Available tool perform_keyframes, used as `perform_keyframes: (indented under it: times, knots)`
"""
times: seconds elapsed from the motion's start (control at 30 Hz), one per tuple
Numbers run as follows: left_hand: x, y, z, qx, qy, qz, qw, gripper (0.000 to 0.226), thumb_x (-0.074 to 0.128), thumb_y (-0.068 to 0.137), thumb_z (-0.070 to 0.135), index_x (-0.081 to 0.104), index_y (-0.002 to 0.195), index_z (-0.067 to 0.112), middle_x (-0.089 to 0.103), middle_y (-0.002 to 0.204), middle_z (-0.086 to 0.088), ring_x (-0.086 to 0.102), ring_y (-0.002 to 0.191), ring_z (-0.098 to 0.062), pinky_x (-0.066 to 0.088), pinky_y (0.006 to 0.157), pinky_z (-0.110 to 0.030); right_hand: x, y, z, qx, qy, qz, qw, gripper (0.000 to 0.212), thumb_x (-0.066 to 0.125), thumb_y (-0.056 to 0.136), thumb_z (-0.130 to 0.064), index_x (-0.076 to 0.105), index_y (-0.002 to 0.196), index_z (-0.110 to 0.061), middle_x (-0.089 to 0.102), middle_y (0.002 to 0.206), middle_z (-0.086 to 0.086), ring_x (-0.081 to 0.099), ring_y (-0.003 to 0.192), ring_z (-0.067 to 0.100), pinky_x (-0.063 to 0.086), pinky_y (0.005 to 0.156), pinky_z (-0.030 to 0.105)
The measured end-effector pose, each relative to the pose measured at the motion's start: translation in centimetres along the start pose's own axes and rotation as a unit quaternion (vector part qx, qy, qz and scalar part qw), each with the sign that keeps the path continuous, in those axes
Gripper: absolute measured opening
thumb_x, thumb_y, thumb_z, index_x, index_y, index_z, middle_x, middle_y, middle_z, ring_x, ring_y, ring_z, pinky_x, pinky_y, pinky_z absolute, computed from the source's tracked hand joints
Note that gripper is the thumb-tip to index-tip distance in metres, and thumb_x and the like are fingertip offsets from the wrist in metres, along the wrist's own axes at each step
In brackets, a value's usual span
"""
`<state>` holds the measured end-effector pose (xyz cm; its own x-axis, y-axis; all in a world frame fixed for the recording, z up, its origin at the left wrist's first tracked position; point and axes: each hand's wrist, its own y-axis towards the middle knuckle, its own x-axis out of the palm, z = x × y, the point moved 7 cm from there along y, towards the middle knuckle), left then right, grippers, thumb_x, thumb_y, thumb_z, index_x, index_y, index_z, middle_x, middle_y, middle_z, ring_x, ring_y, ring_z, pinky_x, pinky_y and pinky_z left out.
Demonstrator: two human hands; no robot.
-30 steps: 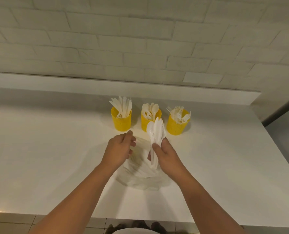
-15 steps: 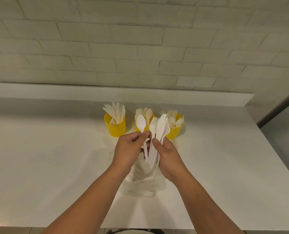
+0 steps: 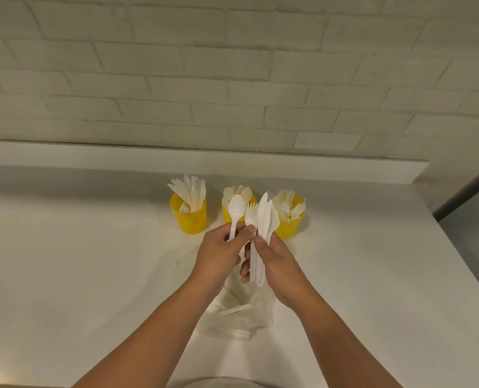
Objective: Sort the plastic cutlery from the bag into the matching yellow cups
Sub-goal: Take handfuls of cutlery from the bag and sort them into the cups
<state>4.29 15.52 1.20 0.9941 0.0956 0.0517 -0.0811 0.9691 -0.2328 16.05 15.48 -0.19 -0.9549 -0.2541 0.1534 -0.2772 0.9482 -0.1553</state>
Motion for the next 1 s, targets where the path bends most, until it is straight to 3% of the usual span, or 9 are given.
perform_keyframes:
  times: [0.17, 0.27, 0.37, 0.43, 0.6, 0.7, 0.8, 0.93, 1.0]
  knots:
    - [-0.5, 1.0, 0.0, -0.011, 0.009, 0.063, 0.998, 0.016, 0.067, 0.098, 0.021, 0.076, 0.086, 0.015, 0.049, 0.044, 0.014, 0.043, 0.039, -0.005, 0.037, 0.054, -0.027, -0.2, 0.7, 0.0, 0.000, 0.008, 0.041, 0.999, 0.026, 0.038, 0.111, -0.022, 0.058, 0.129, -0.023, 0.070, 0.099, 0.017, 0.070, 0.074, 0.030, 0.059, 0.074, 0.057]
    - [-0.7, 1.8, 0.0, -0.016, 0.017, 0.074, 0.997, 0.014, 0.069, 0.097, 0.022, 0.077, 0.090, 0.013, 0.048, 0.044, 0.015, 0.043, 0.039, -0.005, 0.036, 0.052, -0.025, -1.0, 1.4, 0.7, 0.013, 0.052, 0.082, 0.995, 0.022, 0.041, 0.111, -0.024, 0.057, 0.123, -0.018, 0.071, 0.101, 0.024, 0.070, 0.079, 0.036, 0.062, 0.076, 0.053]
    - [-0.8, 2.5, -0.2, -0.033, 0.003, 0.076, 0.997, 0.011, 0.071, 0.096, 0.020, 0.077, 0.090, 0.013, 0.047, 0.044, 0.016, 0.042, 0.038, -0.005, 0.035, 0.047, -0.023, -1.6, 2.1, 1.6, 0.034, 0.084, 0.077, 0.993, 0.024, 0.043, 0.110, -0.022, 0.059, 0.125, -0.013, 0.072, 0.108, 0.021, 0.072, 0.087, 0.034, 0.061, 0.085, 0.054]
    - [-0.8, 2.9, -0.4, -0.044, -0.013, 0.074, 0.996, 0.011, 0.073, 0.094, 0.018, 0.076, 0.084, 0.015, 0.041, 0.046, 0.014, 0.035, 0.040, -0.007, 0.031, 0.047, -0.024, -2.4, 2.4, 2.1, 0.048, 0.141, 0.093, 0.984, 0.024, 0.044, 0.110, -0.020, 0.060, 0.120, -0.005, 0.070, 0.101, 0.016, 0.070, 0.088, 0.030, 0.058, 0.092, 0.054]
    - [-0.2, 3.9, -0.7, -0.074, -0.064, 0.047, 0.994, 0.014, 0.072, 0.095, 0.018, 0.070, 0.082, 0.016, 0.028, 0.058, 0.006, 0.025, 0.050, -0.013, 0.025, 0.051, -0.027, -4.8, 2.6, 1.9, 0.057, 0.262, 0.148, 0.952, 0.020, 0.043, 0.109, -0.020, 0.059, 0.106, -0.008, 0.048, 0.070, 0.006, 0.050, 0.059, 0.022, 0.049, 0.064, 0.039]
    - [0.2, 4.9, -0.3, -0.063, -0.056, 0.030, 0.996, 0.011, 0.073, 0.095, 0.019, 0.066, 0.088, 0.014, 0.027, 0.062, 0.004, 0.024, 0.053, -0.013, 0.025, 0.050, -0.026, -7.6, 2.6, 1.4, 0.055, 0.205, 0.214, 0.954, 0.017, 0.046, 0.106, -0.020, 0.057, 0.097, -0.012, 0.037, 0.064, 0.001, 0.030, 0.048, 0.016, 0.027, 0.046, 0.026]
    - [0.7, 6.4, 0.5, -0.050, -0.025, 0.043, 0.998, 0.012, 0.074, 0.093, 0.019, 0.069, 0.083, 0.016, 0.033, 0.057, 0.009, 0.027, 0.048, -0.011, 0.027, 0.048, -0.025, -10.5, 2.6, 1.0, 0.058, 0.137, 0.248, 0.957, 0.014, 0.049, 0.102, -0.023, 0.058, 0.098, -0.013, 0.033, 0.064, -0.001, 0.025, 0.048, 0.013, 0.013, 0.047, 0.028]
    - [2.3, 9.1, 3.0, 0.004, 0.016, 0.085, 0.996, 0.008, 0.077, 0.089, 0.022, 0.072, 0.093, 0.017, 0.048, 0.055, 0.013, 0.037, 0.040, -0.006, 0.032, 0.051, -0.026, -13.4, 2.9, 0.4, 0.056, 0.075, 0.251, 0.963, 0.013, 0.055, 0.102, -0.027, 0.057, 0.100, -0.014, 0.031, 0.063, -0.003, 0.021, 0.051, 0.014, 0.013, 0.048, 0.028]
    - [3.6, 10.5, 4.8, 0.052, 0.048, 0.096, 0.993, 0.012, 0.078, 0.084, 0.029, 0.072, 0.090, 0.019, 0.059, 0.058, 0.015, 0.049, 0.047, -0.007, 0.039, 0.058, -0.028, -14.5, 3.0, 0.0, 0.056, 0.061, 0.253, 0.964, 0.010, 0.057, 0.101, -0.024, 0.058, 0.098, -0.015, 0.030, 0.063, -0.002, 0.020, 0.051, 0.014, 0.014, 0.046, 0.027]
